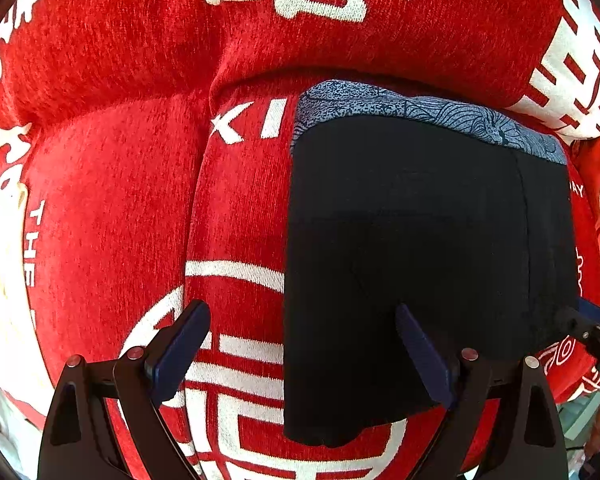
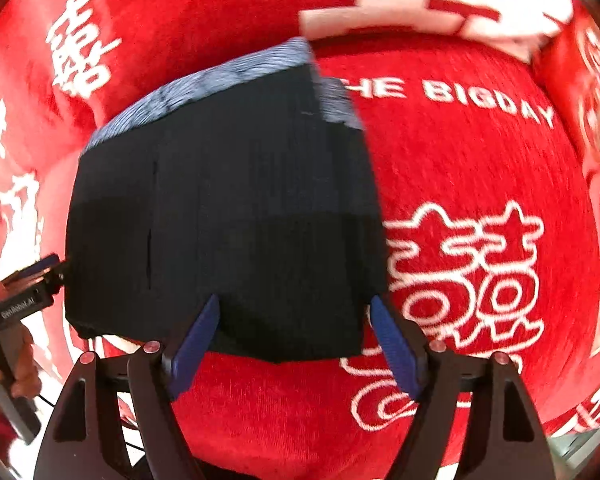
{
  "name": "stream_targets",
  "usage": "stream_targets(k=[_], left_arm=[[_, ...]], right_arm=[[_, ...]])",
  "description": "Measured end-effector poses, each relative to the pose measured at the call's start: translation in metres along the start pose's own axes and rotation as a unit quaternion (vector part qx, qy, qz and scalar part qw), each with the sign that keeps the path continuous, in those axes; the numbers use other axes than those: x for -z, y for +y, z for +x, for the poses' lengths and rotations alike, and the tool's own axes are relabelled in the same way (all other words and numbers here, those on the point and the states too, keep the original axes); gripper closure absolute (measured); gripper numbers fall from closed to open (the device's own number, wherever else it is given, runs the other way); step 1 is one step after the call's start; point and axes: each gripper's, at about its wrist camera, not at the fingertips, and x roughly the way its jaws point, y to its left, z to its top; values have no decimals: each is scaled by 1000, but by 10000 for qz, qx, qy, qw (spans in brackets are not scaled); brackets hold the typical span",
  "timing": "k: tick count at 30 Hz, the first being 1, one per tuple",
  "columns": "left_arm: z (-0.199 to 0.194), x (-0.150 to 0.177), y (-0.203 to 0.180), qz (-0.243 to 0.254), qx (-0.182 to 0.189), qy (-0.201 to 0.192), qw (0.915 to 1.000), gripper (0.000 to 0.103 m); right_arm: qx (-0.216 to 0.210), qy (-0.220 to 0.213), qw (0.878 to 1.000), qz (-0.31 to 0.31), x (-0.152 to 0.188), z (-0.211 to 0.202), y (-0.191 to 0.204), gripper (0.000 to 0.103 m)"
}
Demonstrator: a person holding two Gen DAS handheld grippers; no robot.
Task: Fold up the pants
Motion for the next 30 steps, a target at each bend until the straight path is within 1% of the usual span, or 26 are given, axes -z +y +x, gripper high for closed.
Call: stream_targets(k=[5, 11, 13, 15, 17, 19, 23, 26, 30], left_arm=[[1, -1, 0, -94, -19, 54, 9999, 9], [2, -2, -2, -76, -99, 45, 9999, 9], [-4, -3, -3, -72, 35, -54, 10000, 9], [-8, -3, -7, 55, 209, -154, 9996, 9], [-9, -2, -14, 253, 199, -151, 9994, 9], [-6, -3, -20, 359, 160, -91, 9992, 9], [-6, -11, -23, 327, 219, -76, 9992, 9], [-10, -21, -16, 207, 323, -151, 9992, 9], [-12, -34, -6, 175, 475, -187, 9985, 9]], right_arm=[[-324, 61, 9988, 352, 1, -4, -23, 22], [-427, 103, 9981, 424, -2, -6, -31, 22], [-465, 96, 9977, 477, -2, -8, -36, 22], [-575, 58, 9969, 541, -10, -12, -46, 22], [-665, 35, 9958, 628, -12, -15, -54, 22], [-727, 43, 9946, 740, -23, -14, -62, 22], [-948, 3, 9912, 928, -41, -14, -77, 22], [-1084, 8, 9904, 855, -44, -13, -83, 22], [-1337, 83, 9882, 748, -61, -2, -82, 22]])
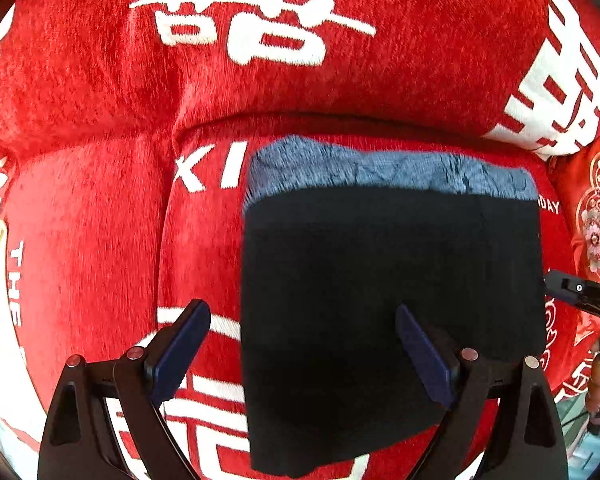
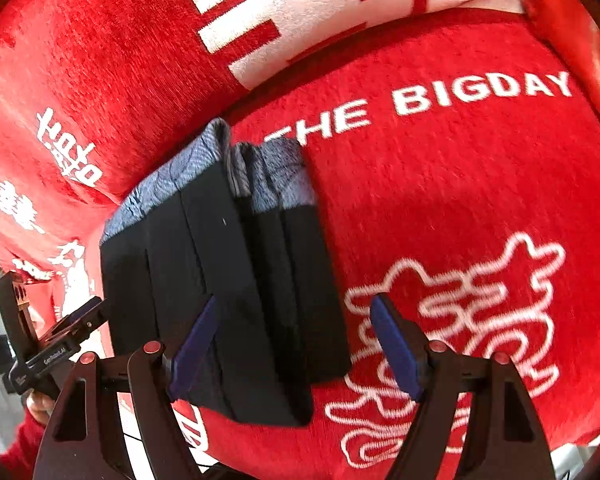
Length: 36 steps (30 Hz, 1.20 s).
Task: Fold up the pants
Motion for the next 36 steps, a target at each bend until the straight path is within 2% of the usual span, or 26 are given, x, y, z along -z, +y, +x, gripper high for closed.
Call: stream_targets(k=[4, 9, 12, 16, 18, 21, 25, 26, 27, 30, 31, 33, 36], left_arm=[[6, -8, 12, -30, 335, 143, 9993, 9], [23, -7, 23, -161, 579, 359, 9975, 9], [34, -7, 29, -304, 937, 477, 9940, 9], [45, -10, 23, -222, 1240, 553, 9905, 9], [48, -13, 17, -156, 1331, 568, 9893, 9], [57, -16, 11, -116, 1409, 590, 9882, 3], [65, -15, 13, -356, 1581, 602, 9849, 3], [63, -14, 12, -389, 1552, 532, 9857, 4], [60, -12, 11, -381, 1542, 454, 9863, 12], [43, -5, 4, -279, 1448, 206, 9889, 31], [37, -4, 3, -290, 1408, 160, 9895, 36], [27, -2, 2, -370, 1373, 98, 9898, 41], [14, 2, 0, -398, 1317, 27, 9905, 45]], right_arm=[[-578, 245, 9980, -2, -11, 16, -3, 22], [-605, 487, 9970, -40, -16, 34, -7, 22], [-841, 577, 9948, -76, -15, 37, -11, 22], [-1129, 685, 9908, -282, -18, 46, -6, 21], [-1223, 740, 9888, -419, -19, 51, -4, 21], [-1472, 815, 9848, -438, -25, 59, -5, 21], [-1771, 878, 9797, -348, -33, 63, -12, 21], [-1778, 902, 9796, -272, -34, 65, -12, 23], [-1759, 925, 9798, -220, -35, 65, -12, 27], [-1647, 914, 9818, -257, -33, 57, -13, 49], [-1687, 875, 9815, -222, -31, 53, -13, 52], [-1774, 818, 9806, -170, -29, 45, -12, 60], [-1938, 777, 9778, -177, -25, 34, -7, 62]])
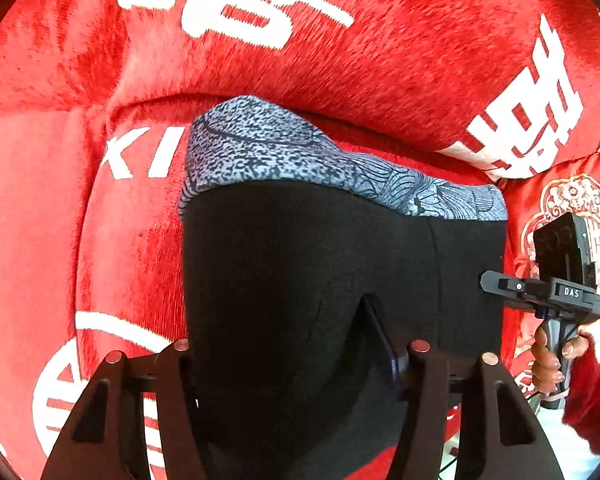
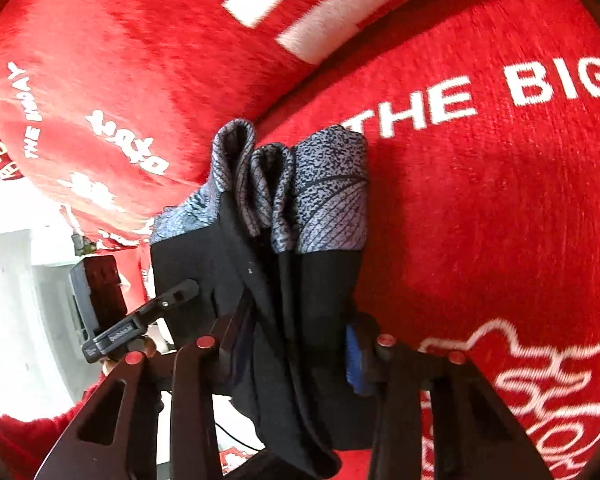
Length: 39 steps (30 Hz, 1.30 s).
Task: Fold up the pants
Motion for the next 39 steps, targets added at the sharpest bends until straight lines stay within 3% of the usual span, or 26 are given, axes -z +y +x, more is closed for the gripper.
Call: stream_targets(k=[10, 19, 21, 25, 27, 32, 34, 35, 36, 39], left_arm=[[-48, 54, -17, -87, -126, -16, 9999, 45], [-35, 93, 4, 112, -191, 230, 9995, 44], [-25, 98, 13, 133, -275, 233, 9993, 40], [-18, 105, 31, 50, -444, -19, 9990, 11], [-18, 105, 34, 51, -583, -59, 9983, 4], [-35, 108, 36, 25, -1039, -231, 9943, 4], [-48, 113, 36, -34, -1377, -375, 9898, 4], [-53, 115, 35, -27, -1509, -430, 9876, 4], [-57, 118, 33, 0, -1645, -489, 9852, 4], [-68, 127, 23, 150, -1898, -554, 9801, 4]], right_arm=[[-447, 268, 9986, -61, 48, -16, 24, 62], [-343, 140, 9986, 371, 106, -1, 2, 62], [-163, 137, 9989, 411, 112, 8, -2, 60], [225, -3, 9992, 329, 116, 16, -9, 53], [343, -25, 9989, 333, 116, 18, -12, 47], [935, -208, 9950, 266, 121, 13, 3, 40], [1284, -325, 9909, 238, 127, 9, 13, 34], [1490, -406, 9877, 260, 131, 5, 16, 24], [1674, -486, 9842, 312, 136, 0, 19, 20], [2022, -640, 9759, 515, 153, -15, 17, 20]])
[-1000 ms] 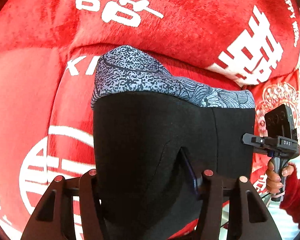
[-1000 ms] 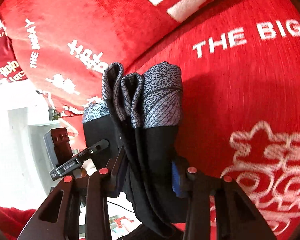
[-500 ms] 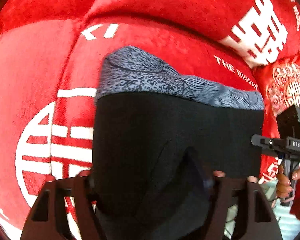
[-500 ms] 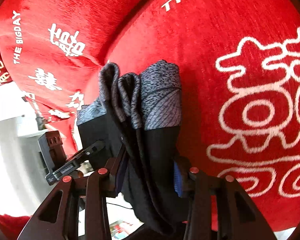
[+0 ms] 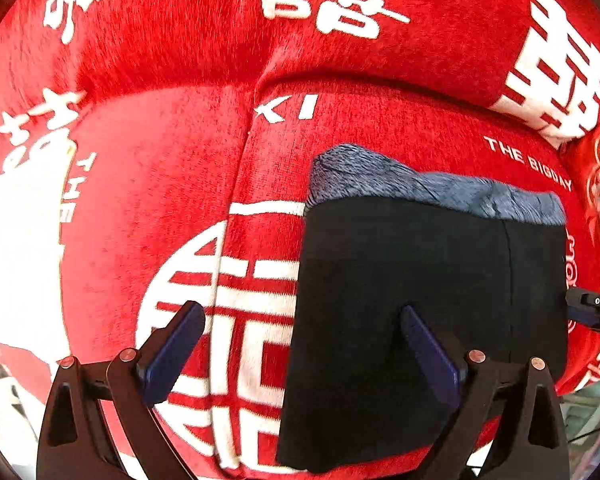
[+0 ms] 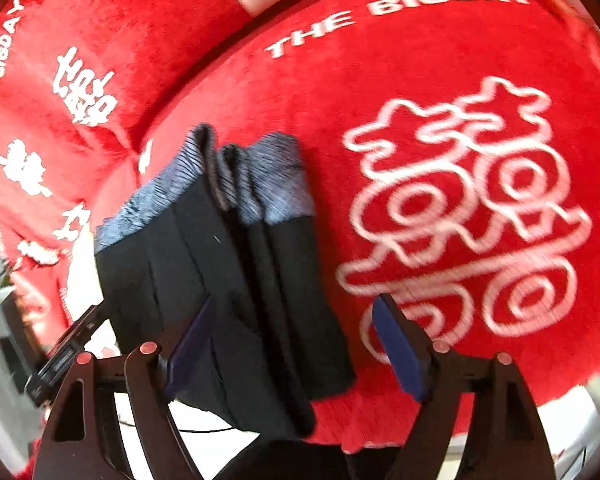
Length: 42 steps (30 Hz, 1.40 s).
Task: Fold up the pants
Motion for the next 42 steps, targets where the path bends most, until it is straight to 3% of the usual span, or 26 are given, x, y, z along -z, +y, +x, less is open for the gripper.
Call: stream_targets(k=[9, 16, 25, 32, 42], left_arm=[[-24, 24, -32, 311, -182, 152, 9992, 4], [-57, 43, -56, 656, -233, 172, 9974, 4], [-93, 61, -57, 699, -287, 291, 9967, 4], [-111, 68, -56, 639, -352, 322, 9968, 4], [-131, 72, -55, 701, -412, 247, 9964, 2]], right_arm=[[981, -83, 9950, -192, 42, -21, 8, 19], [989, -201, 9940, -430, 63, -40, 44, 19], [901, -327, 9934, -637, 85, -61, 92, 19], [1172, -404, 9860, -1112, 104, -75, 123, 18], [1350, -560, 9814, -1246, 119, -89, 140, 15]])
